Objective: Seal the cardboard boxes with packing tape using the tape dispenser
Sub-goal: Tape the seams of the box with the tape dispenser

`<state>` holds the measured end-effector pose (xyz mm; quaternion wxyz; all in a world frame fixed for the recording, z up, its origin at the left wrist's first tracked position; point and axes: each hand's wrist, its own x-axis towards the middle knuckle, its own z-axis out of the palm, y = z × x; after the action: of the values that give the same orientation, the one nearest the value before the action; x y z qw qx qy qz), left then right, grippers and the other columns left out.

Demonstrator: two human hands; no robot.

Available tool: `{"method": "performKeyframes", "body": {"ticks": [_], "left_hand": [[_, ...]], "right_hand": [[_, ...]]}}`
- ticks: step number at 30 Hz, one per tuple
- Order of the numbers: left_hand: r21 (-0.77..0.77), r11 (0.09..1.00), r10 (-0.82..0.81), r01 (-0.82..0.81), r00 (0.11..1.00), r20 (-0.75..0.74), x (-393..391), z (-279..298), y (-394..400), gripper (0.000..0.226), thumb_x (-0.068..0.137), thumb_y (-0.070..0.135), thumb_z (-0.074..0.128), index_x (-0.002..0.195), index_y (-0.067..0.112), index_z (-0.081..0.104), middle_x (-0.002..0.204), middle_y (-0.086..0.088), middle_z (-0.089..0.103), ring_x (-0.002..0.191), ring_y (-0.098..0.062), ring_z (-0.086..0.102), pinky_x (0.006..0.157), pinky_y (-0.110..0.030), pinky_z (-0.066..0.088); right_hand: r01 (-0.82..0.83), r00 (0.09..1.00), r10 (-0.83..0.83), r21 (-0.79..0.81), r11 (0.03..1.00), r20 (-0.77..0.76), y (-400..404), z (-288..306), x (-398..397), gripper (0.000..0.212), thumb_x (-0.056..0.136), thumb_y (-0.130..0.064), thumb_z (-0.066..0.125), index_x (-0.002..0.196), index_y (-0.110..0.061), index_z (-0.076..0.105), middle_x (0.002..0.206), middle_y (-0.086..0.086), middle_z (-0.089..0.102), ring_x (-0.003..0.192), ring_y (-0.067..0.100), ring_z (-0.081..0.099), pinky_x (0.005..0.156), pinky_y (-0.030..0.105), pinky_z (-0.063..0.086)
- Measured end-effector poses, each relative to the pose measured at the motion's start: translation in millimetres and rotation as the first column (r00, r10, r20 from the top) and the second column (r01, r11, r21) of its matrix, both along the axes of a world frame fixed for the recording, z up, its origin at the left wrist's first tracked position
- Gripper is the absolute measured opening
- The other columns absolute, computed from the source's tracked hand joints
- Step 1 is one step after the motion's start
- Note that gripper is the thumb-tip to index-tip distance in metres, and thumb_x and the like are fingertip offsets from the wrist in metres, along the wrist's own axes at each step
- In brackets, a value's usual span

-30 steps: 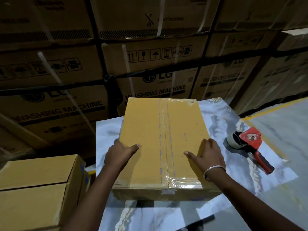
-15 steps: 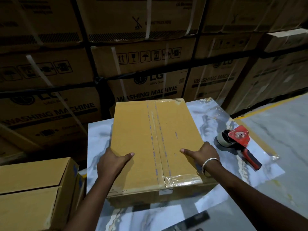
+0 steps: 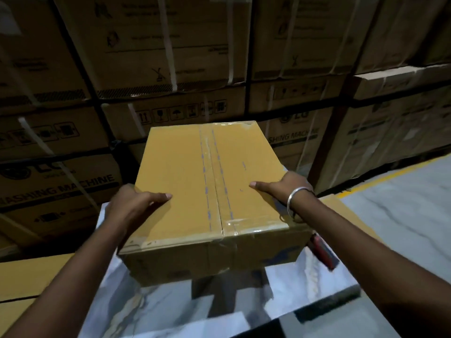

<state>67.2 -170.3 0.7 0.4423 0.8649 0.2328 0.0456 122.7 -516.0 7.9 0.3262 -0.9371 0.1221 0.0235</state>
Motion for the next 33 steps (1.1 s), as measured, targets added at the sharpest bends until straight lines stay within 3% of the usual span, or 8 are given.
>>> {"method": "performKeyframes", "body": {"ticks": [3,6,10,14,20,26,29,33], "left_hand": [[-0.036,0.999,-0.016,0.016,1.000,0.014,9,33,-66,0.059,0.055,0.060,0.089,0.088,0.015,0.069,0.088,-0.005,0.072,0.080,-0.032,0.066,0.077,-0.045,0.054],[-0.140,0.988,-0.053,0.059,0.998,0.046,24,55,-135,0.052,0.052,0.046,0.094,0.086,0.014,0.072,0.087,-0.007,0.074,0.083,-0.033,0.069,0.086,-0.051,0.057],[-0.246,0.960,-0.114,0.131,0.990,0.082,52,69,-227,0.043,0.054,0.028,0.095,0.085,0.008,0.073,0.090,-0.011,0.074,0.087,-0.034,0.070,0.088,-0.048,0.057],[-0.270,0.940,-0.187,0.206,0.978,0.094,90,70,-309,0.054,0.041,0.029,0.096,0.084,0.004,0.074,0.088,-0.013,0.075,0.086,-0.036,0.071,0.087,-0.054,0.058],[-0.299,0.894,-0.330,0.333,0.942,0.061,171,51,-397,0.090,0.016,0.040,0.097,0.093,0.002,0.072,0.097,-0.016,0.074,0.091,-0.037,0.073,0.087,-0.054,0.058],[-0.303,0.869,-0.403,0.392,0.915,0.028,231,40,-488,0.082,0.025,0.037,0.097,0.092,-0.001,0.070,0.097,-0.016,0.073,0.088,-0.034,0.071,0.082,-0.049,0.059],[-0.233,0.890,-0.401,0.393,0.916,0.013,251,31,-537,0.053,0.057,0.030,0.093,0.089,0.000,0.063,0.089,-0.010,0.063,0.083,-0.027,0.061,0.066,-0.034,0.046],[-0.187,0.907,-0.390,0.377,0.920,-0.033,274,-5,-585,0.057,0.054,0.038,0.092,0.086,0.003,0.060,0.088,-0.010,0.064,0.081,-0.027,0.060,0.070,-0.041,0.051]], "right_hand": [[-0.005,1.000,0.005,0.016,1.000,0.021,-67,26,3,0.071,0.065,-0.081,0.072,0.065,-0.013,0.050,0.059,0.003,0.045,0.054,0.022,0.044,0.050,0.029,0.031],[0.013,0.998,-0.016,0.045,0.999,0.058,-140,45,8,0.075,0.063,-0.080,0.074,0.080,-0.008,0.064,0.073,0.010,0.061,0.067,0.027,0.058,0.057,0.033,0.041],[0.090,0.991,-0.094,0.048,0.995,0.093,-235,63,9,0.069,0.066,-0.076,0.077,0.072,-0.010,0.056,0.069,0.007,0.052,0.062,0.024,0.049,0.052,0.031,0.034],[0.184,0.978,-0.187,0.036,0.982,0.089,-321,66,14,0.071,0.066,-0.077,0.075,0.073,-0.009,0.057,0.069,0.007,0.050,0.061,0.023,0.046,0.050,0.030,0.030],[0.285,0.957,-0.284,-0.008,0.959,0.065,-419,53,48,0.082,0.064,-0.084,0.070,0.085,-0.006,0.063,0.082,0.013,0.063,0.075,0.030,0.060,0.056,0.031,0.038],[0.361,0.932,-0.360,-0.020,0.932,0.051,-498,33,96,0.079,0.060,-0.086,0.070,0.069,-0.009,0.056,0.067,0.010,0.056,0.065,0.029,0.056,0.056,0.031,0.038],[0.400,0.916,-0.398,-0.055,0.915,0.053,-536,24,118,0.079,0.063,-0.084,0.070,0.066,-0.007,0.056,0.065,0.012,0.057,0.064,0.029,0.057,0.057,0.032,0.038],[0.411,0.912,-0.410,-0.101,0.906,0.028,-581,0,143,0.076,0.066,-0.080,0.072,0.064,-0.007,0.054,0.063,0.012,0.054,0.061,0.029,0.055,0.056,0.032,0.037]]}}
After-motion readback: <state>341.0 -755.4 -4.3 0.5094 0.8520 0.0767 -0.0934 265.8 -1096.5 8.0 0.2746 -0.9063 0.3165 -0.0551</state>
